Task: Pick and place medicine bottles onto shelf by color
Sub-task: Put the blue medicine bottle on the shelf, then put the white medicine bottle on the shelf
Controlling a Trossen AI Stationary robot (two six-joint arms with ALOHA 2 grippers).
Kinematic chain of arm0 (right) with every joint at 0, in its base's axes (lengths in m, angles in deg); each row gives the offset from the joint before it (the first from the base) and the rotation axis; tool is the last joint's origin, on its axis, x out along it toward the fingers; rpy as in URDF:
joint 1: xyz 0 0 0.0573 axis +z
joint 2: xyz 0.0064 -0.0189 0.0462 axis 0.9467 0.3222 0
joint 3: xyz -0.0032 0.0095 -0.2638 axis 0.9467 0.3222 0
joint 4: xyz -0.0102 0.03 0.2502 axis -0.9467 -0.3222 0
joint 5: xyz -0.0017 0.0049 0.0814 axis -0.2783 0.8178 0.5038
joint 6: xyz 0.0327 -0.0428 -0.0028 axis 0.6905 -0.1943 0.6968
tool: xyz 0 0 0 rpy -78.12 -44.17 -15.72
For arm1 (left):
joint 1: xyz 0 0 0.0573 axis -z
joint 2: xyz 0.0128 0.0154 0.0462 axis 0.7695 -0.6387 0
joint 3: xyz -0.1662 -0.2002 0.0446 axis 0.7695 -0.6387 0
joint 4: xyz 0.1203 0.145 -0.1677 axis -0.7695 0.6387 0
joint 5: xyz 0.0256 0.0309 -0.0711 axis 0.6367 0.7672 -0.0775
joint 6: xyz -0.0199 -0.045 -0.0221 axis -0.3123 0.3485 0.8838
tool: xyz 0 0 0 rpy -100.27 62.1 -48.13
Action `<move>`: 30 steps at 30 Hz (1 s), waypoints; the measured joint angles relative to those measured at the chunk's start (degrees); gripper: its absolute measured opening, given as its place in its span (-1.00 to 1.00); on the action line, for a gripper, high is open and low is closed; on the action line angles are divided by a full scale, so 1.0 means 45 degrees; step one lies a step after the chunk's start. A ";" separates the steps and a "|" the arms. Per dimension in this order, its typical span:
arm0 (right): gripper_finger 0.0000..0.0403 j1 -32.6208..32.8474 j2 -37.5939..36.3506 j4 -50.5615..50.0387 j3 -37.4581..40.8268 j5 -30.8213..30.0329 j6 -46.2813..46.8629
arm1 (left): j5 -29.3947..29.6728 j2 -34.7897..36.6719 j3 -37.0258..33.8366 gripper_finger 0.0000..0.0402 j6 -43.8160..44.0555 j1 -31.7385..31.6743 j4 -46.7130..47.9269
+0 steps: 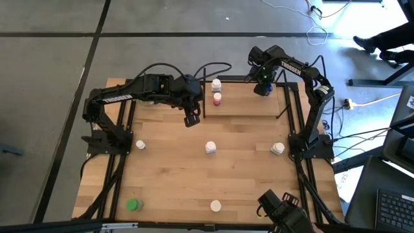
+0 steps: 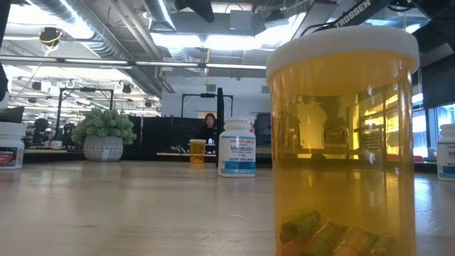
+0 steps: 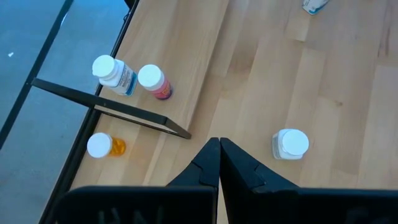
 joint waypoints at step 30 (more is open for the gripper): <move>0.27 0.0444 -0.0991 -0.3094 -0.5432 0.2552 0.1283 | 0.0005 0.0000 0.0000 -1.00 0.0793 -0.0002 0.0254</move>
